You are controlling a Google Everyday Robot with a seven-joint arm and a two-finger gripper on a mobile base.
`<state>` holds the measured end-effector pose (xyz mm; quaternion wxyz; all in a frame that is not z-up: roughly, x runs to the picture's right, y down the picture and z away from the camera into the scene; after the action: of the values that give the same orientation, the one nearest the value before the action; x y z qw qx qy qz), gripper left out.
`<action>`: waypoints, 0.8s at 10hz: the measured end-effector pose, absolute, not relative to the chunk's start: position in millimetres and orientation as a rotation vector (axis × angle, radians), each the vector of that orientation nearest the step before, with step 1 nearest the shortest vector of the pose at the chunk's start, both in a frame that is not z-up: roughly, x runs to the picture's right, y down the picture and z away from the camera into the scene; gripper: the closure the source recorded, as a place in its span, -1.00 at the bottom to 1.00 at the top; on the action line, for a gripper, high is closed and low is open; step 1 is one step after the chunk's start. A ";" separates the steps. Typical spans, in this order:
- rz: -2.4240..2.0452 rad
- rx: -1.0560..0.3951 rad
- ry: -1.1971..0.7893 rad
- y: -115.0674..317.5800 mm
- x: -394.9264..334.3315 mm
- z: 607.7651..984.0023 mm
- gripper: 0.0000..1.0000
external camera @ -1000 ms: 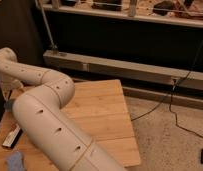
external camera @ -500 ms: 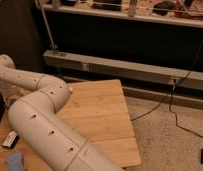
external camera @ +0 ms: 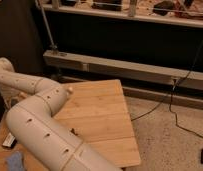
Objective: Pick up the ceramic cup
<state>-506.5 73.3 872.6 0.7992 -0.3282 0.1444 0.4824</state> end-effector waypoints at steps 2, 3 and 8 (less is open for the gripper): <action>1.033 -0.709 0.313 75.5 -506.0 875.5 0.02; 1.031 -0.713 0.313 76.1 -505.9 875.9 0.17; 1.048 -0.735 0.335 73.2 -491.6 880.3 1.00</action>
<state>-491.6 73.2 880.3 0.7891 -0.3411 0.1554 0.4866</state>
